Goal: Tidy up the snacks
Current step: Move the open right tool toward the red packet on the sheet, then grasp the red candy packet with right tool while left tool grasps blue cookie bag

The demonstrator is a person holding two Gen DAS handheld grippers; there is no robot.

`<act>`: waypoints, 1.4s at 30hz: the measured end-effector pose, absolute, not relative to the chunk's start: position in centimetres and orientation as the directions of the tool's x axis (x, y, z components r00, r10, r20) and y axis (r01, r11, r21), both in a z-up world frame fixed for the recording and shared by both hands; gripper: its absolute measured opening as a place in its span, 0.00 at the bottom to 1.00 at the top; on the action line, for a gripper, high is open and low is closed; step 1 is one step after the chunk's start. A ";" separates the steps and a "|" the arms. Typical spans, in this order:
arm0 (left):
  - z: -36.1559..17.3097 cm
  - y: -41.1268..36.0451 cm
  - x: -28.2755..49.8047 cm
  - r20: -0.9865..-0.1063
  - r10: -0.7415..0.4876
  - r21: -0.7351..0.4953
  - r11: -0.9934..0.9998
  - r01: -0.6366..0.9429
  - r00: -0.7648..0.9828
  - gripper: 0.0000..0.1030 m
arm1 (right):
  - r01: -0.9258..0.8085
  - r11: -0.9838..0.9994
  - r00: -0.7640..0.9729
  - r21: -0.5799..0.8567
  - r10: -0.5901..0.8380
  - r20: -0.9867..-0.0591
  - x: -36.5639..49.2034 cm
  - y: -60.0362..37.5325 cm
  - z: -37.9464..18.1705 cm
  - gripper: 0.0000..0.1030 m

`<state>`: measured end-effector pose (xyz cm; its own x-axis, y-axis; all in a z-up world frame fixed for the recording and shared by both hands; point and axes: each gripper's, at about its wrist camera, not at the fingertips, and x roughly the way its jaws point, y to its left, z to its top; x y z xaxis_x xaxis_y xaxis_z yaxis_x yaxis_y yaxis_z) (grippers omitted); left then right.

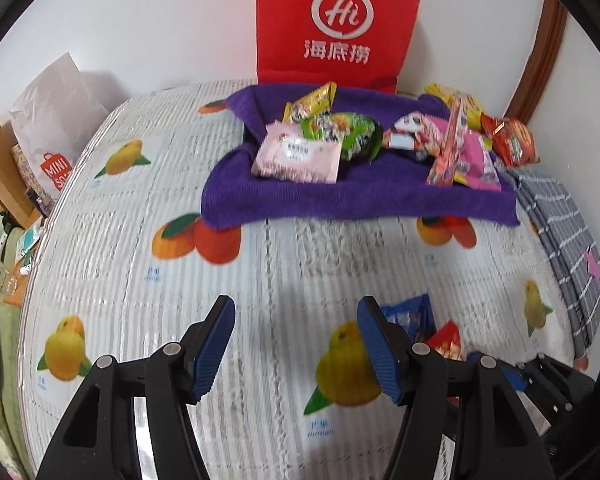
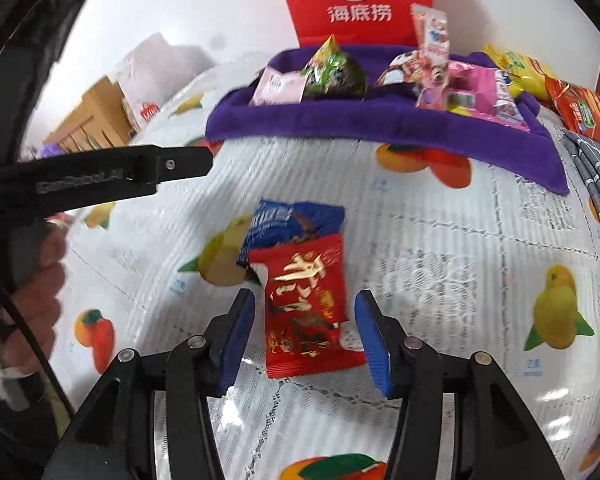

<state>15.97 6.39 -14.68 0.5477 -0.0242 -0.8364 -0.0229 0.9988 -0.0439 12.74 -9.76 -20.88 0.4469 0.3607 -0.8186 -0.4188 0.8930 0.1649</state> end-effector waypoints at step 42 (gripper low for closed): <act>-19.4 -2.1 16.7 -0.851 -0.024 0.016 0.997 0.071 0.525 0.52 | -0.246 0.952 0.566 0.183 0.294 -0.770 11.2 -19.2 -19.4 0.41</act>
